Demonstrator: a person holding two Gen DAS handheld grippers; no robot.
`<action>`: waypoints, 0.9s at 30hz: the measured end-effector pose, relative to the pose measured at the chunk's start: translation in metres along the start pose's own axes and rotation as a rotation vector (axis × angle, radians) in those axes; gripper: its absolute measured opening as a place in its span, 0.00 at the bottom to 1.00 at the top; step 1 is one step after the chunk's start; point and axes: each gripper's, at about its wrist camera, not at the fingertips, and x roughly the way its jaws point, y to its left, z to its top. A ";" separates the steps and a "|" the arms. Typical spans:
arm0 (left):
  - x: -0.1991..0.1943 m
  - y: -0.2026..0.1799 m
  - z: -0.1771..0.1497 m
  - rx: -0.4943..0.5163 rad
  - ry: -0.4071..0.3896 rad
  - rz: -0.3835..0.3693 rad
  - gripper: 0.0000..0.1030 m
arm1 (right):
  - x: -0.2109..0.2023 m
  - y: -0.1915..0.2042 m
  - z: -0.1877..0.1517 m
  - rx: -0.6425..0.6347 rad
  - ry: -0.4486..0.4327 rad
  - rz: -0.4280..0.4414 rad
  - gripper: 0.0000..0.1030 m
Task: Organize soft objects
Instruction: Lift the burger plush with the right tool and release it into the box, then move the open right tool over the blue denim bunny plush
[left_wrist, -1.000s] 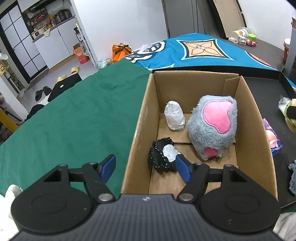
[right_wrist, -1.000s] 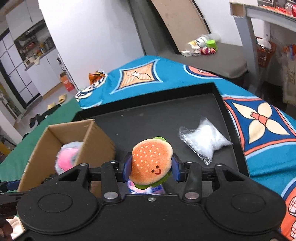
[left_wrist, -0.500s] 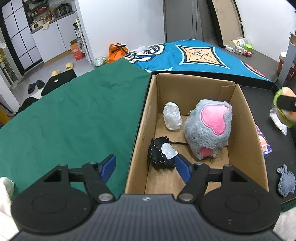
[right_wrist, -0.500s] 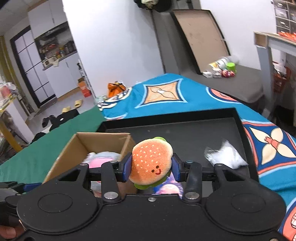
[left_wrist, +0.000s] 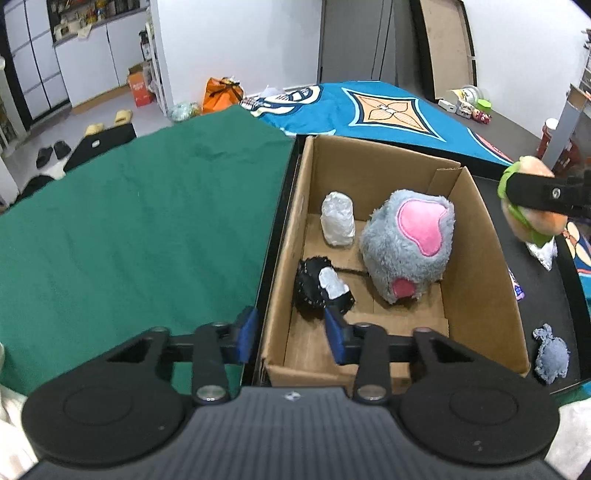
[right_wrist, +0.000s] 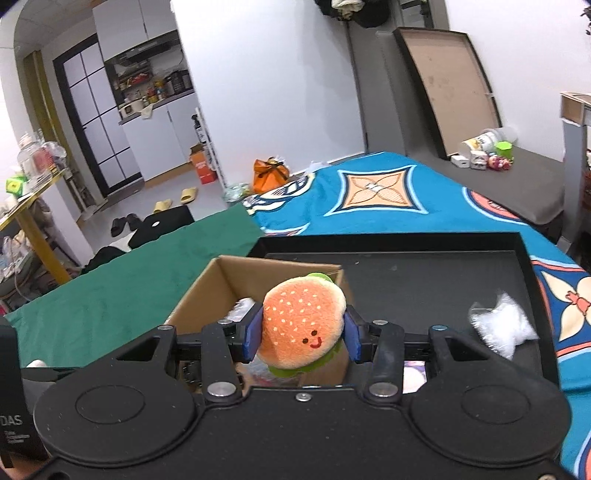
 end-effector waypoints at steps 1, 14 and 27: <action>0.000 0.002 -0.001 -0.004 0.001 0.001 0.30 | 0.000 0.003 -0.001 -0.002 0.005 0.005 0.43; -0.001 0.016 -0.004 -0.046 -0.034 -0.039 0.11 | 0.010 0.039 -0.006 -0.011 0.062 0.061 0.43; -0.004 0.017 -0.004 -0.031 -0.047 -0.038 0.11 | 0.007 0.045 -0.006 0.018 0.084 0.085 0.68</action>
